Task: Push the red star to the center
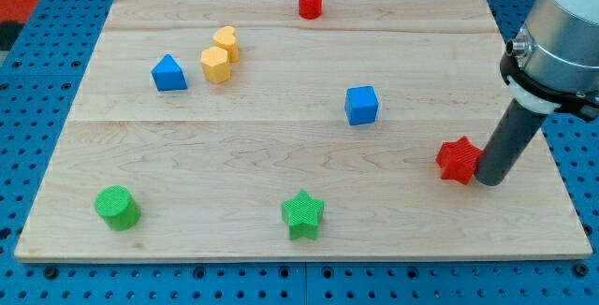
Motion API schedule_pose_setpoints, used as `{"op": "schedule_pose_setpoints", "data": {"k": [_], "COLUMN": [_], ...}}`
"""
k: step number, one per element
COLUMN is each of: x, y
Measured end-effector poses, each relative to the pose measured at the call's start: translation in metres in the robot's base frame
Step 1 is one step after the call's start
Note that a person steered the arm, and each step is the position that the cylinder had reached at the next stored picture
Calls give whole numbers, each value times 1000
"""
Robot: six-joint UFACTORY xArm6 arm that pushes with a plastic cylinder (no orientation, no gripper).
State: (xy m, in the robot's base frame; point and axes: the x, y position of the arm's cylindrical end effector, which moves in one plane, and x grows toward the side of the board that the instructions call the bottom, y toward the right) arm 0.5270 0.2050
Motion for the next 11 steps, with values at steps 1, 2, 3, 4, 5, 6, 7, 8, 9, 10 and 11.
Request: {"op": "schedule_pose_setpoints", "data": {"k": [1, 2, 3, 4, 5, 6, 7, 8, 9, 10, 11], "x": [0, -1, -4, -16, -21, -32, -40, -40, -43, -49, -58], "y": [11, 19, -23, -27, -20, -35, -80, -130, -157, -183, -203]}}
